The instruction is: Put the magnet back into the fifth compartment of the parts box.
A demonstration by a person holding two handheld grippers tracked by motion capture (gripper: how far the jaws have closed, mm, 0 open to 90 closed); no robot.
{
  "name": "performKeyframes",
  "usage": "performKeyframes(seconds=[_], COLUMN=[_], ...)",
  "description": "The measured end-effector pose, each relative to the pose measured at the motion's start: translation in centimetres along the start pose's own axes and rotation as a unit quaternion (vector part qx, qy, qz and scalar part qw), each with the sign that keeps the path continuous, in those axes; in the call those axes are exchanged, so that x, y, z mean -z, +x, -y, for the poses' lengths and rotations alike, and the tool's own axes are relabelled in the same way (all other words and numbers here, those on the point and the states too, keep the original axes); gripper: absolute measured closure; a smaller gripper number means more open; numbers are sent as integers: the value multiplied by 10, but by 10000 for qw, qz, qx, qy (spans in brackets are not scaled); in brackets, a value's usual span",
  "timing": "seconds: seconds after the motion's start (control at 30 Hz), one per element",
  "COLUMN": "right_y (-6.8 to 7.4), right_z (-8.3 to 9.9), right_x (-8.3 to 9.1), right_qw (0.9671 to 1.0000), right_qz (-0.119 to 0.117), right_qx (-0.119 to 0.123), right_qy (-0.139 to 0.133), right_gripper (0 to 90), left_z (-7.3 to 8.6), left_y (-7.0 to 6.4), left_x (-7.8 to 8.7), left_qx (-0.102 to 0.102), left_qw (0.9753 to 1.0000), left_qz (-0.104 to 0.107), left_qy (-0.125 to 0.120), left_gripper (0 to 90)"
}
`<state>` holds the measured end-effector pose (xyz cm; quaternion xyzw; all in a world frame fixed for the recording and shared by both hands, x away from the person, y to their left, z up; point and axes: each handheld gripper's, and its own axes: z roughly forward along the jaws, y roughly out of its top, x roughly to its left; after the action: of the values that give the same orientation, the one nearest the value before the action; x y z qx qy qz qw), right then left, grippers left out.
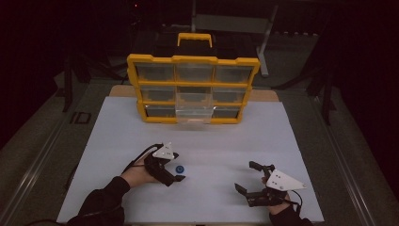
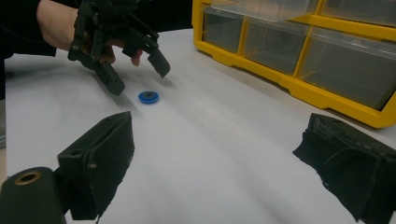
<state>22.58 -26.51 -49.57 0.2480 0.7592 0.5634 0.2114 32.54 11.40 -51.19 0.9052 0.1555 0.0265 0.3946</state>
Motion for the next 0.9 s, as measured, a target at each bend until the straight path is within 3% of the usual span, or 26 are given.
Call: performKeyframes(seconds=[0.1,0.17,0.33,0.53,0.77,0.9], right_y=[0,0,0,0,0,0], right_z=[0,0,0,0,0,0], right_x=[0,0,0,0,0,0], right_qw=[10000,10000,10000,10000,10000,10000], right_qz=[-4,1,2,1,4,0], right_qx=[2,8,-8,15,7,13], right_qy=[0,6,-1,10,5,12], right_gripper=[93,93,93,93,93,93], left_z=[-1,0,3,3,2,3], left_y=[2,3,5,4,0,-2], left_x=[-2,-4,-6,-6,-8,-8], left_qx=[-66,-63,-99,-182,-357,-347], left_qw=[9999,9993,9986,9988,9984,9986], left_qz=[-96,-184,-184,-168,-172,-194], left_qy=[112,318,483,425,394,363], left_gripper=[149,184,295,437,520,560])
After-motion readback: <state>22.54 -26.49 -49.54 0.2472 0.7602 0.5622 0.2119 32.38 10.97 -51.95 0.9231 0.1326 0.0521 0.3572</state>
